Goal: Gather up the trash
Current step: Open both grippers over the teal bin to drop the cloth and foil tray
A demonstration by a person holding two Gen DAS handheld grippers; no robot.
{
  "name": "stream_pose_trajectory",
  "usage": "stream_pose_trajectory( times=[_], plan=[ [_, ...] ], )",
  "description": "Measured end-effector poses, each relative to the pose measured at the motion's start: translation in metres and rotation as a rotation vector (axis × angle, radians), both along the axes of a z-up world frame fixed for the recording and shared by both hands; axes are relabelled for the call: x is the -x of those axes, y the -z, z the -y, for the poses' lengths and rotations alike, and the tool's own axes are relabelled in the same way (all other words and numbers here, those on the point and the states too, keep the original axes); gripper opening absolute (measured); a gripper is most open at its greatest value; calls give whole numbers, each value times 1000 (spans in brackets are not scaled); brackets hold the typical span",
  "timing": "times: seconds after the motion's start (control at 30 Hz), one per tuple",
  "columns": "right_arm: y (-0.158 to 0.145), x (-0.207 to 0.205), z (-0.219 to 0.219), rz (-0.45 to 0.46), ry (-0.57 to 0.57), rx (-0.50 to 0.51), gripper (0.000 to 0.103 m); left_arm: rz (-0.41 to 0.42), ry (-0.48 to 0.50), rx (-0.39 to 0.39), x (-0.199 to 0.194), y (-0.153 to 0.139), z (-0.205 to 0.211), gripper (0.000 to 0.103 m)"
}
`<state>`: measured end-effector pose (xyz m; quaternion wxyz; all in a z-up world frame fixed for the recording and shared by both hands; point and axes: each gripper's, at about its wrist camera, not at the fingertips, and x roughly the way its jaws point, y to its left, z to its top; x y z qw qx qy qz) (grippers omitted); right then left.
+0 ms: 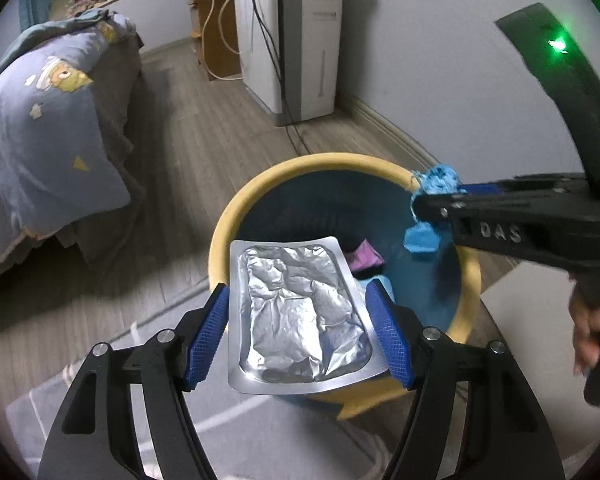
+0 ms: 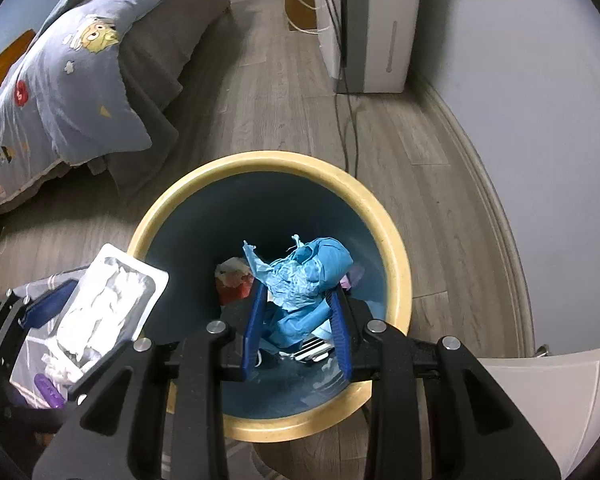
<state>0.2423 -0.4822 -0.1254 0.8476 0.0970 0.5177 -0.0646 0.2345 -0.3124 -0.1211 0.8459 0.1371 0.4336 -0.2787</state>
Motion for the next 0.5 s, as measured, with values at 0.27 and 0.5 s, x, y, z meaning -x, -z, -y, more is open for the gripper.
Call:
stream_pose_trajectory(
  times=[0.27, 0.5],
  plan=[
    [10, 1, 13, -16, 48, -52, 31, -13, 13, -1, -6, 18, 8, 70],
    [9, 0, 17, 5, 68, -87, 54, 8, 3, 11, -7, 17, 4, 84]
  ],
)
